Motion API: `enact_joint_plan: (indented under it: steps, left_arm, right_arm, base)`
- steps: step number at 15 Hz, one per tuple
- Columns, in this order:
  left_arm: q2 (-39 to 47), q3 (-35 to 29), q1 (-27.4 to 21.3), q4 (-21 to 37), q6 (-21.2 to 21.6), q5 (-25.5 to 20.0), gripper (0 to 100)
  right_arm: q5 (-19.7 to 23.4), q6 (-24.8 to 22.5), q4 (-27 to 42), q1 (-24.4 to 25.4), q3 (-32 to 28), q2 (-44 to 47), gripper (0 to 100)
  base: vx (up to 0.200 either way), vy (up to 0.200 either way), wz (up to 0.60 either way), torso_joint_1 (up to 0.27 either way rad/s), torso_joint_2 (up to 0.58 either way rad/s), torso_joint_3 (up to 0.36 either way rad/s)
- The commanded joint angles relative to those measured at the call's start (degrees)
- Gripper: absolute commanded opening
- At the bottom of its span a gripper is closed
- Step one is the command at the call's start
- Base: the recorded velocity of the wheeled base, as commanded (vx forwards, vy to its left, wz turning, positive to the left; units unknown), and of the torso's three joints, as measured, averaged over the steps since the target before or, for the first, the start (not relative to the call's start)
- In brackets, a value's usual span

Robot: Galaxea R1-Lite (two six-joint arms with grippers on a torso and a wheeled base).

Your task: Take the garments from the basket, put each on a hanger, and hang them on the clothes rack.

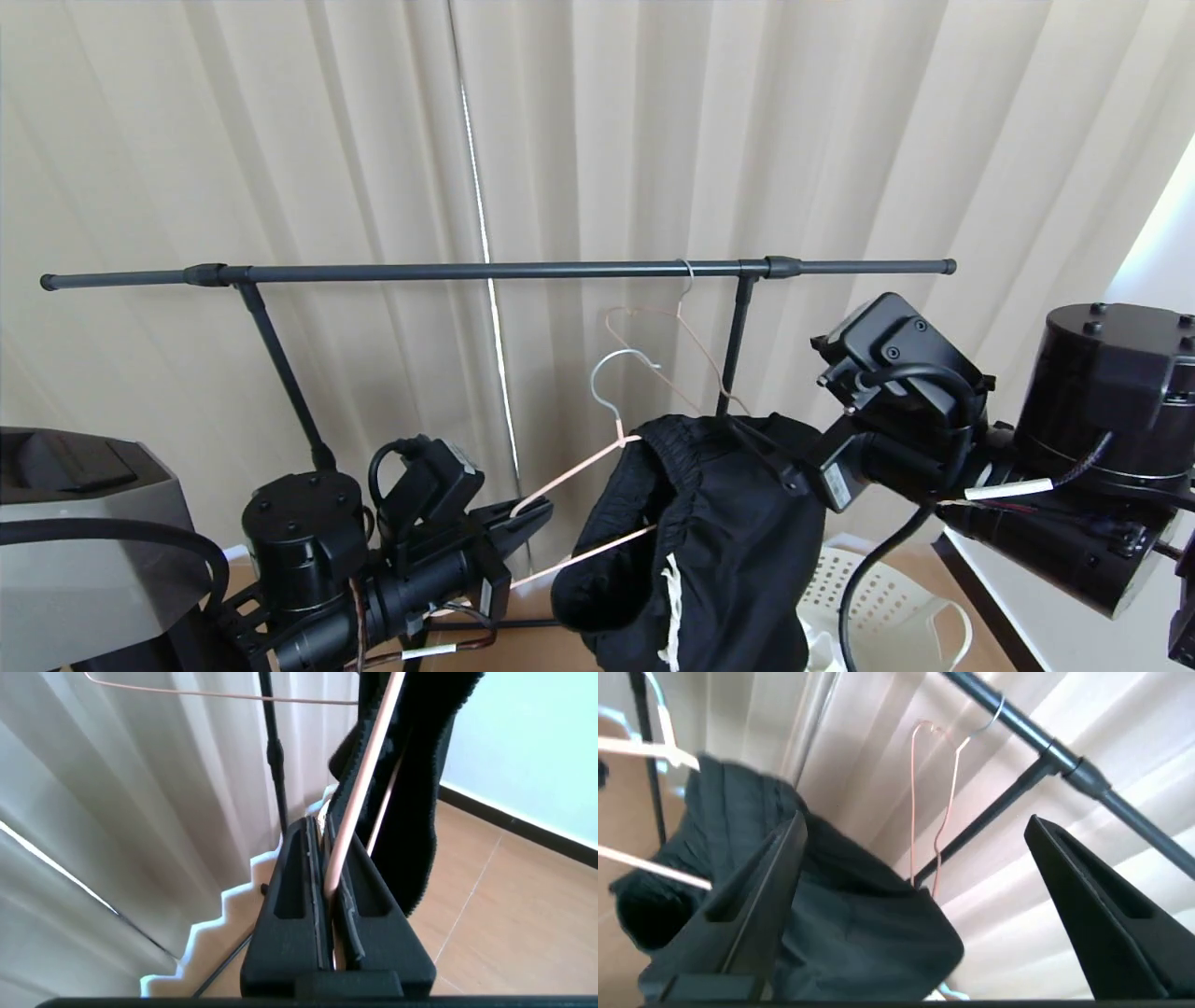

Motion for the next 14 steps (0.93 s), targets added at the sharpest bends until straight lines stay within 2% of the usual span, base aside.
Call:
enact_joint_plan:
  steps: [1, 4, 5, 8, 12, 14]
  left_arm:
    - [-1.4, 0.7, -0.2, -0.1, 0.1, -0.1, 0]
    - [-2.9, 0.2, 0.5, -0.1, 0.1, -6.2, 0]
    - [-2.7, 0.2, 0.5, -0.1, 0.1, -6.6, 0]
    - [-1.1, -1.4, 0.3, -0.1, 1.3, -9.7, 0]
    - [0.0, -3.5, 0.3, -0.1, 2.4, -11.5, 0]
    - [0.8, -3.2, 0.2, -0.1, 2.6, -11.5, 0]
  right_arm:
    - [2.4, -0.3, 2.5, -3.1, 0.1, -2.7, 100]
    - [11.7, -3.5, 8.7, -7.9, -1.2, -5.0, 100]
    - [12.8, -3.8, 9.7, -8.4, -1.3, -5.3, 100]
    - [21.7, -10.0, 18.0, -13.3, -4.5, -5.9, 100]
    - [25.5, -12.2, 25.5, -14.2, -6.6, -7.5, 100]
    - [29.0, -13.1, 27.9, -14.3, -6.6, -8.6, 100]
  base:
    - [0.0, 0.0, 0.0, 0.0, 0.0, 0.0]
    - [0.0, 0.0, 0.0, 0.0, 0.0, 0.0]
    - [0.0, 0.0, 0.0, 0.0, 0.0, 0.0]
    - [0.0, 0.0, 0.0, 0.0, 0.0, 0.0]
    - [0.0, 0.0, 0.0, 0.0, 0.0, 0.0]
    - [0.0, 0.0, 0.0, 0.0, 0.0, 0.0]
